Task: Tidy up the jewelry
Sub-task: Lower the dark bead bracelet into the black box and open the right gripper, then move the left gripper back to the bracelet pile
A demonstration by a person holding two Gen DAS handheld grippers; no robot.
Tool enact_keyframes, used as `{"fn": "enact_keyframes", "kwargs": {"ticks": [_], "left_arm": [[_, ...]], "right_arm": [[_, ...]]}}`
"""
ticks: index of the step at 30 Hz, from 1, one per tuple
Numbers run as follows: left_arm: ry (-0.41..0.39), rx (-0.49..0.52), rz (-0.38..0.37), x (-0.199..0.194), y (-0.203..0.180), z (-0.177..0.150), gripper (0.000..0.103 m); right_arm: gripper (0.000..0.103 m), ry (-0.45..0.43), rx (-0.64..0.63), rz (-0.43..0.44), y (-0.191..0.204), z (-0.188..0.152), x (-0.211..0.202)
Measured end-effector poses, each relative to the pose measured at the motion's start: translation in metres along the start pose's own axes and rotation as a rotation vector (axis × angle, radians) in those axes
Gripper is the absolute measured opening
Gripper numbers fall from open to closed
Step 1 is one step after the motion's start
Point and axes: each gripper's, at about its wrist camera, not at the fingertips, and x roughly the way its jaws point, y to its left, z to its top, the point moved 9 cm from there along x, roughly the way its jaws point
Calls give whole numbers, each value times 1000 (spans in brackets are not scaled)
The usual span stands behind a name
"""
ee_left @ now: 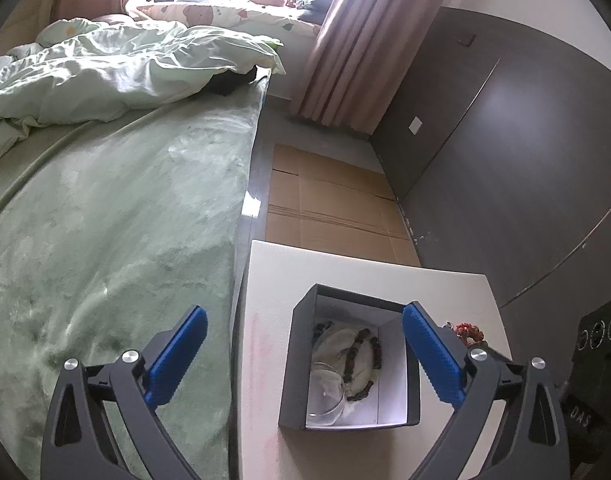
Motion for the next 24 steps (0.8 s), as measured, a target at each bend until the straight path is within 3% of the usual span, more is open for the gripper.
{"fn": "enact_keyframes", "kwargs": {"ticks": [14,19,24], "left_arm": [[-1,51,-34,-6,-38,-22,95],[-19,88,-43,-7,-56,-31,95],[18,96,-57,0,-72,-45,95]], "right_arm": [[57,-65,41,-182,-55,3,-50],[89,-107,51,-233,-68,2,-71],[94,-127,74,-239,-79,1,-90]]}}
